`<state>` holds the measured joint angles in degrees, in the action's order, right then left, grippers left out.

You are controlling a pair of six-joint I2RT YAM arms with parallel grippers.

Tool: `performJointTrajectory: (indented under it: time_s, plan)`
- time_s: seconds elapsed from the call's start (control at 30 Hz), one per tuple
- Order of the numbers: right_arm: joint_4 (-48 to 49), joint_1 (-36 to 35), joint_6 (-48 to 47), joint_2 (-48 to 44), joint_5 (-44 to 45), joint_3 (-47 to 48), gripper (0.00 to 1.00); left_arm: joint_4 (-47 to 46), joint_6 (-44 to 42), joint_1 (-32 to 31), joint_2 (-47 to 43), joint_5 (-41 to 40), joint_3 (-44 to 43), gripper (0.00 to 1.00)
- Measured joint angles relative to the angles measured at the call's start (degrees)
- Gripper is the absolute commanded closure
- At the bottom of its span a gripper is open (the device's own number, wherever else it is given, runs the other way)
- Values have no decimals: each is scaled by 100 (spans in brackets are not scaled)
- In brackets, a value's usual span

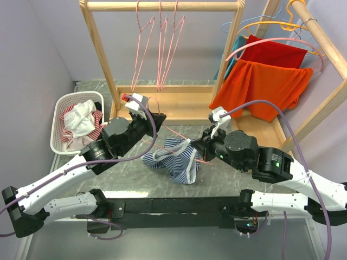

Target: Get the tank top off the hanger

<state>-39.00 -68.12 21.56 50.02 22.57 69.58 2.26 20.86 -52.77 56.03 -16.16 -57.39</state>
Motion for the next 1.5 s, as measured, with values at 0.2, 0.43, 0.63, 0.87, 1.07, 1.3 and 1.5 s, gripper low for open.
performJointTrajectory:
  time_s: [0.2,0.43,0.63,0.87,1.07,1.3,1.5]
  plan:
    - [37,2,-76,15,-177,0,88,-28,-13,-2,2,26,2,99]
    - [304,42,-166,87,-271,0,73,79,-66,31,9,42,0,99]
    - [640,68,-201,92,-271,0,61,328,-136,28,90,157,11,99]
    - [667,133,-203,247,-472,20,59,339,-160,28,87,179,26,99]
    - [330,166,-157,758,-761,79,72,339,-162,28,83,177,26,99]
    - [160,170,-81,623,-800,52,74,339,-170,28,81,170,26,99]
    - [37,179,-17,284,-693,52,75,339,-170,28,81,168,26,99]
